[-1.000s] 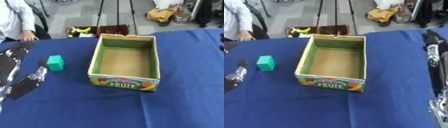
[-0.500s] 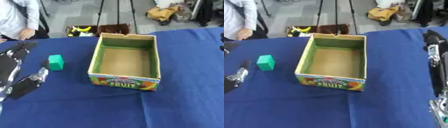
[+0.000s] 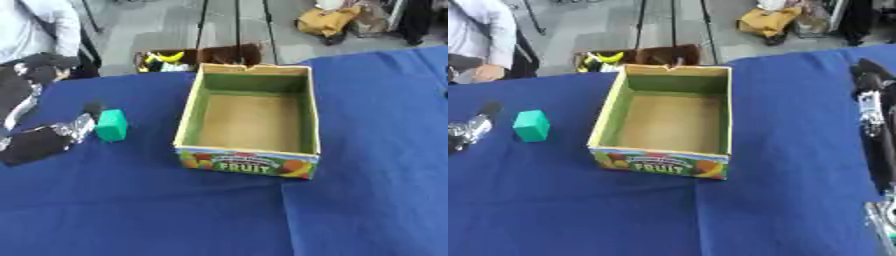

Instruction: Pick up objects on the table and place them in the box.

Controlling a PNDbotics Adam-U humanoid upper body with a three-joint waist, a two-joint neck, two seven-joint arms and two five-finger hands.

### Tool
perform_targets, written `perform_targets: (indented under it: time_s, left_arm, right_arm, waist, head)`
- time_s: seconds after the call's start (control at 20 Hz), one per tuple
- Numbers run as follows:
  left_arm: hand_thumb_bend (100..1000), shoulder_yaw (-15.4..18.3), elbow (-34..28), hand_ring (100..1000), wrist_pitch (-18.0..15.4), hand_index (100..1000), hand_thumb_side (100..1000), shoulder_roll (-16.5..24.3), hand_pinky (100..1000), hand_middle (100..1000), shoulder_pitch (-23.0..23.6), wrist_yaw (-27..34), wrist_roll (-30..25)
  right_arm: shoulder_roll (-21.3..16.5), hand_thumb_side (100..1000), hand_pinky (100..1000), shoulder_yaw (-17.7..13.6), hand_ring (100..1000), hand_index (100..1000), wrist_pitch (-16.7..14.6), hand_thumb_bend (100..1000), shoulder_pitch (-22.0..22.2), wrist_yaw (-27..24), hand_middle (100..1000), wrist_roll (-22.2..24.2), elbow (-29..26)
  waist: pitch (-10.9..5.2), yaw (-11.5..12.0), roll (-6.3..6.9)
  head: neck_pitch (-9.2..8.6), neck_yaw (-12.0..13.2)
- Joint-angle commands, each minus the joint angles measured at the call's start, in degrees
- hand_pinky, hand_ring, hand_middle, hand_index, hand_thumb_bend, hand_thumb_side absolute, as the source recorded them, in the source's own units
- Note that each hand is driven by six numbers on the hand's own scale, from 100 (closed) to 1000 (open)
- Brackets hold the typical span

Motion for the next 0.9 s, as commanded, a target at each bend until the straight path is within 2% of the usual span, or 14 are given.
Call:
perform_targets:
  time_s: [0.05, 0.1, 0.2, 0.4, 0.5, 0.55, 0.6, 0.7, 0.75, 0.9]
  left_arm:
    - [436, -0.20, 1.65, 820, -0.18, 982, 1000, 4.13, 748, 868, -2.92, 2.17, -3.95]
    - [459, -0.32, 2.84, 823, -0.41, 982, 1000, 4.90, 753, 872, -4.02, 2.90, -5.29]
    - [566, -0.72, 6.22, 839, -0.77, 1000, 1000, 6.55, 773, 891, -6.19, 5.21, -8.11]
    - [710, -2.03, 15.52, 855, -0.93, 1000, 1000, 10.02, 796, 914, -10.38, 10.29, -15.05]
    - [781, -2.51, 19.89, 858, -0.93, 1000, 960, 10.93, 799, 921, -12.40, 11.87, -17.48]
    - [874, -2.81, 22.09, 864, -0.96, 1000, 899, 11.39, 808, 929, -13.39, 12.22, -18.57]
    - [907, -3.16, 24.33, 863, -1.05, 1000, 877, 11.77, 808, 928, -14.43, 12.30, -19.65]
    - [928, -3.85, 28.65, 864, -1.50, 1000, 826, 12.16, 812, 931, -16.36, 12.19, -21.38]
    - [923, -4.28, 30.75, 868, -1.82, 1000, 757, 12.24, 817, 945, -17.03, 12.25, -21.77]
    - [877, -5.42, 37.58, 867, -2.44, 1000, 690, 11.96, 813, 951, -18.84, 12.89, -22.11]
  right_arm:
    - [-1.51, 1000, 864, -0.01, 903, 919, -0.10, 100, -0.30, 0.49, 826, 0.19, -0.50]
    - [-1.56, 1000, 864, 0.05, 903, 919, -0.11, 100, -0.28, 0.47, 826, 0.25, -0.54]
    - [-1.70, 1000, 864, 0.19, 903, 919, -0.14, 100, -0.22, 0.44, 826, 0.39, -0.61]
    - [-1.97, 1000, 864, 0.53, 902, 918, -0.21, 100, -0.19, 0.26, 826, 0.75, -0.66]
    - [-2.04, 1000, 864, 0.67, 902, 918, -0.22, 100, -0.23, 0.15, 826, 0.91, -0.64]
    - [-2.09, 1000, 864, 0.74, 902, 918, -0.23, 100, -0.29, 0.11, 826, 0.99, -0.63]
    - [-2.13, 1000, 864, 0.81, 902, 918, -0.24, 100, -0.38, 0.06, 826, 1.08, -0.60]
    - [-2.21, 1000, 864, 0.93, 902, 918, -0.27, 100, -0.60, -0.01, 826, 1.24, -0.55]
    - [-2.25, 1000, 864, 0.97, 902, 918, -0.27, 100, -0.72, -0.04, 826, 1.30, -0.53]
    - [-2.33, 1000, 864, 1.06, 902, 918, -0.27, 100, -1.00, -0.14, 826, 1.41, -0.44]
  waist:
    - [-0.94, -0.32, 0.02]
    - [-0.98, -0.49, 0.11]
    - [-1.16, -0.95, 0.35]
    - [-1.49, -2.07, 0.80]
    - [-1.57, -2.51, 0.86]
    - [-1.60, -2.78, 0.87]
    - [-1.62, -3.05, 0.88]
    - [-1.62, -3.58, 0.89]
    - [-1.59, -3.87, 0.89]
    - [-1.47, -4.72, 0.84]
  head:
    - [0.22, 0.57]
    - [0.28, 0.67]
    - [0.41, 0.96]
    - [0.55, 1.81]
    - [0.59, 1.99]
    - [0.51, 2.07]
    - [0.44, 2.18]
    - [0.37, 2.51]
    - [0.28, 2.69]
    - [0.04, 3.23]
